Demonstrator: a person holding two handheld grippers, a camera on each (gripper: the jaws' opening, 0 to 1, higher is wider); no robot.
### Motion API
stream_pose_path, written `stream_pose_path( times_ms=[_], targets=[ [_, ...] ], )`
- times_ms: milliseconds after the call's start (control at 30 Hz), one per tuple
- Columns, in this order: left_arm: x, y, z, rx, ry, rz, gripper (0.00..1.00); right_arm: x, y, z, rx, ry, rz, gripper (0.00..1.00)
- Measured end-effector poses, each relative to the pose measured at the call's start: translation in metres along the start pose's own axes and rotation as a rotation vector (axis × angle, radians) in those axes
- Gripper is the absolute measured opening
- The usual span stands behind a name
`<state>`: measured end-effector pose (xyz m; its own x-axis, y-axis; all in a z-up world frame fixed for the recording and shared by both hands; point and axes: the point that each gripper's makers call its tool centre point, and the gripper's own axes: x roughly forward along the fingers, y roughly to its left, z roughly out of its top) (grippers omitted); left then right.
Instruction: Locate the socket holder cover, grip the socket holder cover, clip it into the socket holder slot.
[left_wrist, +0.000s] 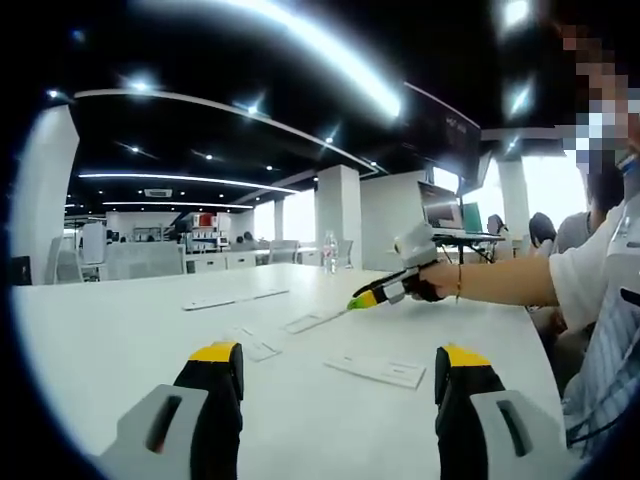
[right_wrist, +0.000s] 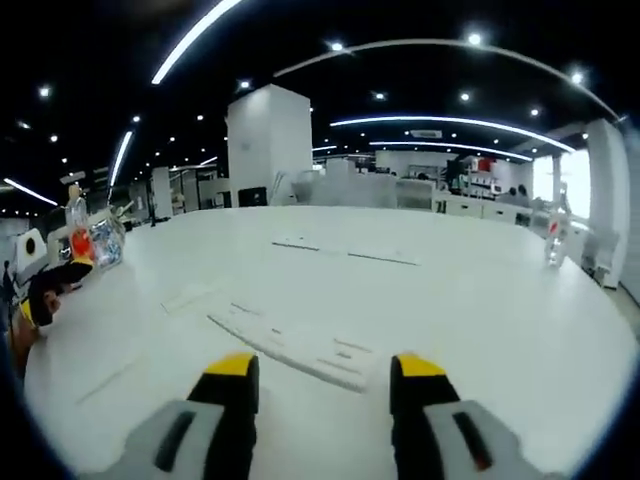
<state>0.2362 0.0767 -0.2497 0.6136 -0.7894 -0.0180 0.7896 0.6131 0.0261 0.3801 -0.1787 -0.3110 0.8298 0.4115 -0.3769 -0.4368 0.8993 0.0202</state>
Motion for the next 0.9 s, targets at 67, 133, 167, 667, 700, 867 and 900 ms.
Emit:
stream_pose_path(
  times_ms=[67,133,167,667,700,867,900],
  targets=[
    [0.0,0.0,0.0,0.0,0.001,0.0,0.78,-0.001,0.004,0.0,0.003,0.001,-0.002,0.54],
    [0.0,0.0,0.0,0.0,0.0,0.0,0.78,0.002,0.003,0.002,-0.008,0.0,-0.011,0.54],
    [0.0,0.0,0.0,0.001,0.0,0.001,0.78,0.002,0.002,0.001,-0.015,0.007,-0.024,0.54],
    [0.0,0.0,0.001,0.001,0.001,0.003,0.78,0.01,0.004,-0.007,-0.006,0.048,-0.031,0.52],
    [0.0,0.0,0.001,0.001,0.001,0.004,0.78,0.01,0.004,-0.007,-0.007,0.048,-0.031,0.52],
    [0.0,0.001,0.001,0.001,-0.001,0.004,0.78,0.01,0.007,-0.006,-0.012,0.048,-0.026,0.51],
    [0.0,0.001,0.001,0.0,-0.002,0.005,0.78,0.01,0.008,-0.006,-0.012,0.047,-0.024,0.5]
  ],
)
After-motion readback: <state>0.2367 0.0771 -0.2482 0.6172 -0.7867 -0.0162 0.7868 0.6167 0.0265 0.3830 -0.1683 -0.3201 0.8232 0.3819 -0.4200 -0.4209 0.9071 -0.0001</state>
